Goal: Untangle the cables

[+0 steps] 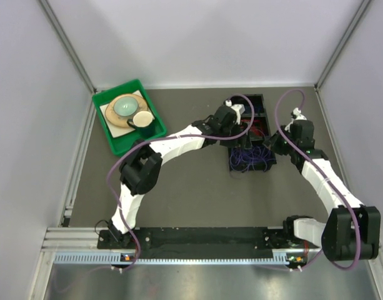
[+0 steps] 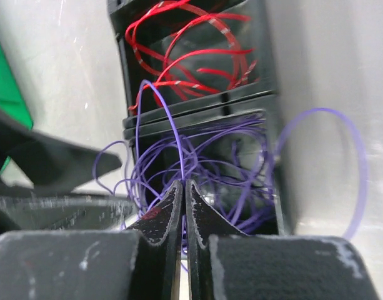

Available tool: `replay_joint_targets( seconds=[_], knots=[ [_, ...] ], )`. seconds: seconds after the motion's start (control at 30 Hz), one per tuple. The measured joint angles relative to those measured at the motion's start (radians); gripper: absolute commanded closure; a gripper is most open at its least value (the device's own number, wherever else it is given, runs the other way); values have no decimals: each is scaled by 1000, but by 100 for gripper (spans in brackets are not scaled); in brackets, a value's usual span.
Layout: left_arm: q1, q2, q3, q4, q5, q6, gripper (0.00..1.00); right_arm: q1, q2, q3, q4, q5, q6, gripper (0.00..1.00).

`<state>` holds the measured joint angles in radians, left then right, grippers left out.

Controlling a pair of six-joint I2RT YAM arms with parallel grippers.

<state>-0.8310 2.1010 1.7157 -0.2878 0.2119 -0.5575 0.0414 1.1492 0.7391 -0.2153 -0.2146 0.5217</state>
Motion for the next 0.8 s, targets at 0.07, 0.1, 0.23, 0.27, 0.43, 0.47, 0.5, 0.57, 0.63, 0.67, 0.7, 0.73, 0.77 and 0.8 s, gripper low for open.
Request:
replay_joint_targets(
  seconds=[0.07,0.1,0.23,0.27,0.43,0.47,0.5,0.57,0.63,0.67,0.7,0.73,0.77,0.8],
  knots=[
    [14,0,-18,29,14,-23,23,19,26,0,19,-11,8,100],
    [20,0,-27,41,19,-33,23,27,47,0,29,-16,14,100],
    [37,0,-64,90,40,-71,23,39,142,0,49,-19,22,100],
    [38,0,-71,97,46,-77,23,40,162,0,51,-17,22,100],
    [38,-5,-82,114,63,-92,23,42,202,0,39,19,21,100],
    [38,-11,-85,114,64,-94,23,42,201,0,37,31,21,100],
    [38,-18,-88,114,65,-95,23,42,201,0,37,40,20,100],
    [38,-37,-93,111,66,-95,22,42,201,1,31,58,13,100],
    [39,-61,-95,107,68,-93,21,42,199,1,24,69,6,78],
    [39,-75,-95,106,68,-91,21,42,196,1,21,72,2,72],
    [39,-89,-95,105,68,-88,20,42,191,1,17,74,-5,56],
    [39,-103,-95,102,68,-83,20,42,181,1,11,77,-8,50],
    [39,-113,-94,100,68,-77,19,42,167,1,6,82,-10,47],
    [39,-121,-93,98,68,-71,19,43,148,1,0,85,-14,41]
  ],
)
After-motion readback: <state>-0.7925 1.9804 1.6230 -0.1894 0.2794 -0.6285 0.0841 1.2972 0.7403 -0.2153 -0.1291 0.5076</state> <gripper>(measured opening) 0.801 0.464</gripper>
